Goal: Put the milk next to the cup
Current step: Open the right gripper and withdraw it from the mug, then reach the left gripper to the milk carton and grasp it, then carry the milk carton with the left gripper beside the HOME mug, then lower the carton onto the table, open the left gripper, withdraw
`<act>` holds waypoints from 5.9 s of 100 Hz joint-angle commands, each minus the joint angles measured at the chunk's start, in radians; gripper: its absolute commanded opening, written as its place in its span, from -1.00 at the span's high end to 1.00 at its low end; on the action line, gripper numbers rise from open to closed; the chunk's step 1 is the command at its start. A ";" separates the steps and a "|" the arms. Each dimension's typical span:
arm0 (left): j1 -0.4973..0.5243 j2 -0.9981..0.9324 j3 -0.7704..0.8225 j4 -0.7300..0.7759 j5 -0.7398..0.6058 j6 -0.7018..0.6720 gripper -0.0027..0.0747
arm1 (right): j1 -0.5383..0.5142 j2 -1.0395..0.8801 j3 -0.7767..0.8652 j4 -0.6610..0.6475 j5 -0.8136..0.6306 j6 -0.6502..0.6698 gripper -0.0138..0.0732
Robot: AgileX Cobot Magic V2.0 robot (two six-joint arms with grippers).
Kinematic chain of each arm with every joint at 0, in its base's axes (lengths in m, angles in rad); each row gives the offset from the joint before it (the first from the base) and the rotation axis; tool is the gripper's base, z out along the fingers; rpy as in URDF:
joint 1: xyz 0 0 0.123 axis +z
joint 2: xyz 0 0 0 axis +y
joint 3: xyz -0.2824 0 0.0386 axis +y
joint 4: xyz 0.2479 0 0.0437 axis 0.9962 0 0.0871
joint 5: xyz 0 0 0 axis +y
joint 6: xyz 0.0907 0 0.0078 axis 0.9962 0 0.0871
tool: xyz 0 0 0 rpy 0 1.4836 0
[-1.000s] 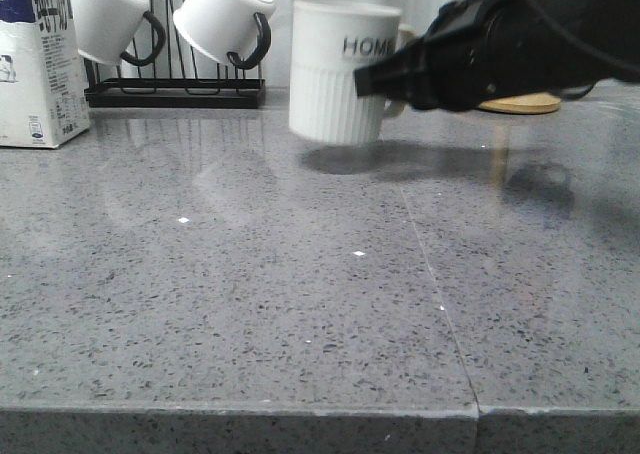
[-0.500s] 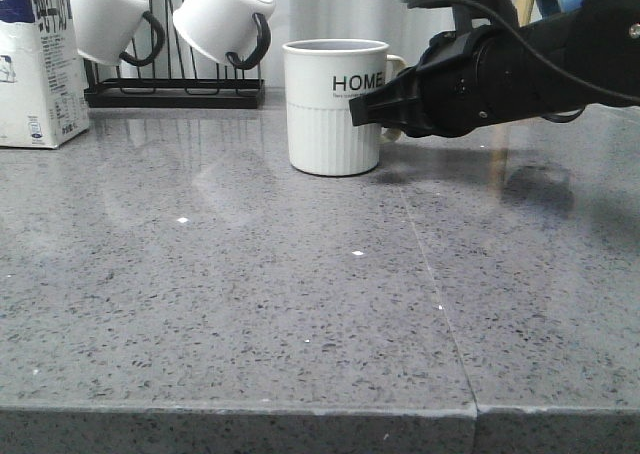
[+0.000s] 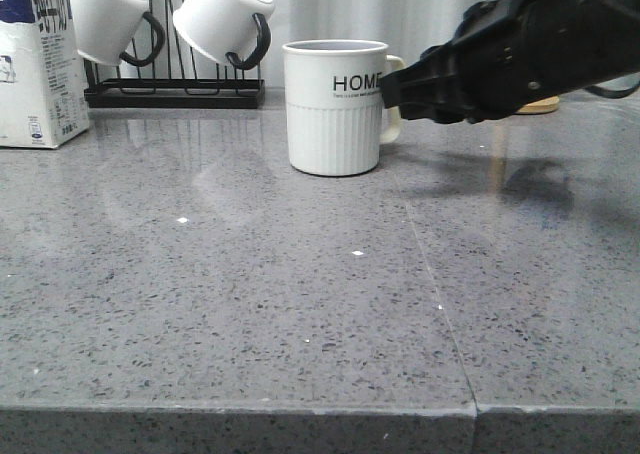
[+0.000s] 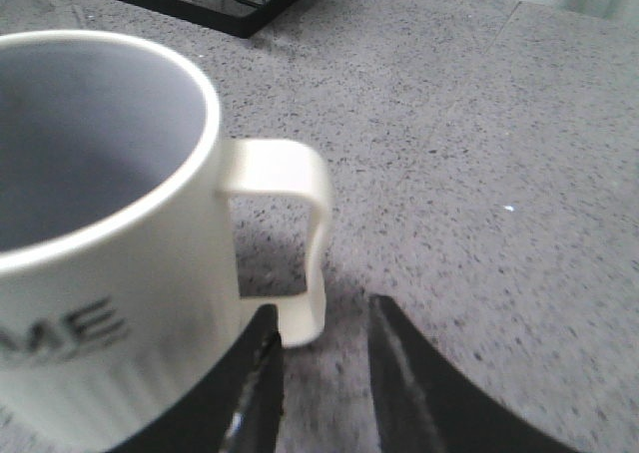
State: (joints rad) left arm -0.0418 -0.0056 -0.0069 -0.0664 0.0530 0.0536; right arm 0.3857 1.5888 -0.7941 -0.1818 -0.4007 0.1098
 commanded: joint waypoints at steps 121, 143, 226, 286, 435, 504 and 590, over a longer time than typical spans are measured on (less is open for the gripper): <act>0.002 0.061 -0.193 -0.002 -0.007 -0.001 0.99 | 0.000 -1.276 0.413 0.033 0.745 0.097 0.84; 0.002 0.317 -0.476 -0.002 0.171 -0.001 0.98 | 0.000 -1.276 0.413 0.033 0.745 0.097 0.84; -0.070 1.141 -0.674 -0.022 -0.409 -0.001 -0.80 | 0.000 -1.276 0.413 0.033 0.745 0.097 0.84; -0.099 1.472 -0.934 -0.048 -0.421 -0.006 -0.80 | 0.000 -1.276 0.413 0.033 0.745 0.097 0.84; -0.509 1.516 -0.981 -0.119 -0.479 -0.006 0.12 | 0.000 -1.276 0.413 0.033 0.745 0.097 0.84; -0.540 1.535 -0.981 -0.160 -0.438 -0.013 -0.88 | 0.000 -1.276 0.413 0.033 0.745 0.097 0.84; -0.387 0.944 -0.696 -0.061 -0.131 0.000 0.98 | 0.000 -1.276 0.413 0.033 0.745 0.097 0.84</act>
State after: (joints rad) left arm -0.4728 1.0101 -0.6940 -0.1527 -0.0609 0.0535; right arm 0.3857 0.3076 -0.3540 -0.1412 0.4190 0.2087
